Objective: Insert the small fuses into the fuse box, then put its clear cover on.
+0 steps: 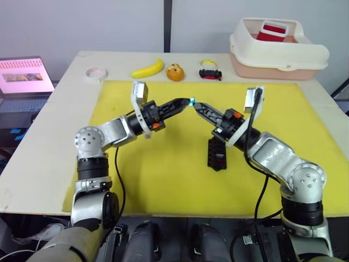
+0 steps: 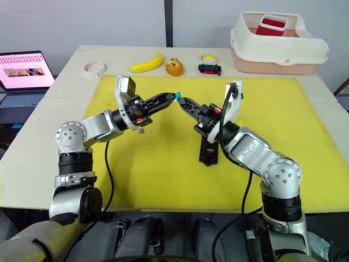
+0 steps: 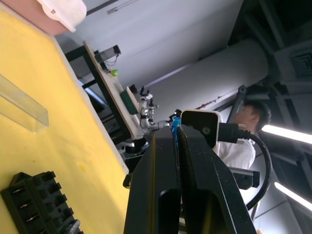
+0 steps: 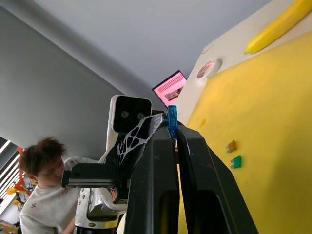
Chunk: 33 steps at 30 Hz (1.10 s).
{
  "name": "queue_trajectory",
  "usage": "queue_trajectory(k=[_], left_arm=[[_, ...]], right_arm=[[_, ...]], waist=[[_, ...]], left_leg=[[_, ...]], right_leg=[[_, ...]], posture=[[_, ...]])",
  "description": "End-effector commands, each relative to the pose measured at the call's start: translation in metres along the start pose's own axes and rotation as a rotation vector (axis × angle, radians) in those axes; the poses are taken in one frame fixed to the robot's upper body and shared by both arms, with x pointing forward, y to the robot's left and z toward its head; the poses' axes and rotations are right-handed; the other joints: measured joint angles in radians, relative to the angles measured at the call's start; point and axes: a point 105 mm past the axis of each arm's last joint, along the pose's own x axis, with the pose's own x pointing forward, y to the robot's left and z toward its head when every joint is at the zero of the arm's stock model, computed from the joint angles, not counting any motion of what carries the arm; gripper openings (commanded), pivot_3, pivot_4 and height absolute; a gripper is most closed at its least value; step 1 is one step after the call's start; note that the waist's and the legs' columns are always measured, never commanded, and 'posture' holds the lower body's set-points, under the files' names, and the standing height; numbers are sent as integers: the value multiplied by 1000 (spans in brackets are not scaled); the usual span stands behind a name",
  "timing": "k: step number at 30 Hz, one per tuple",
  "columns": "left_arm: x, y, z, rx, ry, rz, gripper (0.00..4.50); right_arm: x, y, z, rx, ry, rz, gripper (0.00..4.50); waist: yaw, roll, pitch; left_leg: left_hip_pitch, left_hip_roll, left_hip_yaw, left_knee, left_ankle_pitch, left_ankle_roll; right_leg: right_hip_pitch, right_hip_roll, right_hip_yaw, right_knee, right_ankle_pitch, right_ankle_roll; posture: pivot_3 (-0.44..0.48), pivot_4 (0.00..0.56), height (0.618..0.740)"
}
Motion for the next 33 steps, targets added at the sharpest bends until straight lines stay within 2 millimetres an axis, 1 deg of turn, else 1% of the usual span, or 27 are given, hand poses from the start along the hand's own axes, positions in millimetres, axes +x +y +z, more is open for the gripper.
queue_trajectory(k=[1, 2, 3, 4, 6, 7, 9, 10, 13, 16, 18, 21, 25, 28, 33], left_arm=[[-3, 0, 0, 29, 23, 21, 0], [-5, -1, 0, 47, 39, 26, 654], [-8, -3, 1, 75, 64, 33, 1004], [-11, -6, 1, 101, 88, 40, 1468], [-17, -9, 2, 146, 131, 54, 2479], [-20, -10, 3, 169, 154, 61, 3066], [-25, -16, 3, 285, 235, 69, 4121], [-27, -18, 0, 368, 291, 69, 4458], [-30, -16, -16, 603, 457, 43, 4458], [-29, -6, -35, 854, 619, -27, 4458], [-26, 0, -40, 945, 663, -63, 4458], [-17, 10, -49, 1112, 729, -130, 4458], [-3, 23, -56, 1241, 755, -166, 4458], [-3, 29, -62, 1273, 786, -191, 4458], [3, 34, -61, 1290, 767, -175, 4458]], right_arm=[[-5, 19, 10, -31, -41, 70, 58], [-6, 19, 10, -37, -40, 67, 0], [-8, 19, 11, -49, -35, 64, 0], [-10, 19, 11, -63, -28, 61, 0], [-15, 19, 14, -96, -8, 57, 0], [-17, 19, 15, -121, 6, 55, 0], [-29, 18, 20, -233, 81, 48, 0], [-36, 17, 22, -317, 139, 41, 0], [-51, 9, 23, -486, 286, 22, 0], [-66, -8, 26, -702, 458, -15, 0], [-72, -17, 26, -801, 541, -13, 0], [-78, -32, 26, -929, 642, 17, 0], [-80, -51, 21, -1155, 760, 79, 0], [-78, -56, 19, -1190, 774, 121, 0], [-74, -65, 12, -1242, 810, 169, 0]], waist=[[0, 0, 0], [-1, 0, 0], [-1, 0, 0], [-2, 0, 0], [-3, 0, 0], [-2, 0, 0], [1, 1, 0], [1, 1, 0], [3, 1, 1], [3, 2, 0], [3, 1, 1], [3, 2, 1], [3, 2, 1], [2, 2, 1], [3, 1, 1]], left_leg=[[0, 0, 0, 0, 0, 0], [0, 0, 0, 0, 0, 0], [0, 0, 0, 0, 0, 0], [0, 0, 0, -1, 0, 0], [0, 0, 0, -2, 0, 0], [0, 0, 1, -2, 0, 0], [0, 0, 1, -3, 0, 0], [0, -1, 1, -4, 0, 0], [0, -1, 2, -7, 0, 0], [1, -1, 2, -8, 0, 0], [1, -1, 2, -8, 0, 0], [0, -1, 2, -8, 0, 0], [0, -1, 2, -7, 0, 0], [0, -1, 2, -7, 0, 0], [0, -1, 3, -7, 0, 0]], right_leg=[[0, 0, 0, 0, 0, 0], [0, 0, 0, 0, 0, 0], [0, 0, 0, 0, 0, 0], [0, 0, 0, 0, 0, 0], [0, 0, 0, -1, 0, 0], [-1, 0, 0, -1, 0, 0], [-1, 0, 0, -2, 0, 0], [-1, 0, 0, -2, 0, 0], [-2, -1, 0, -4, 0, -1], [-1, -1, 0, -5, 0, -2], [-2, -1, 0, -5, -2, -4], [-2, 0, 0, -6, -2, -4], [-3, 0, 0, -5, 0, -1], [-3, 0, 0, -5, 0, -1], [-3, 0, 0, -4, 0, -1]], posture=[[0, 150, 740], [0, 150, 740], [0, 150, 740], [0, 150, 740], [0, 150, 740], [0, 150, 740], [0, 150, 740], [0, 150, 740], [0, 150, 740], [0, 150, 740], [0, 150, 740], [0, 150, 740], [0, 150, 740], [0, 150, 740], [0, 150, 740]])
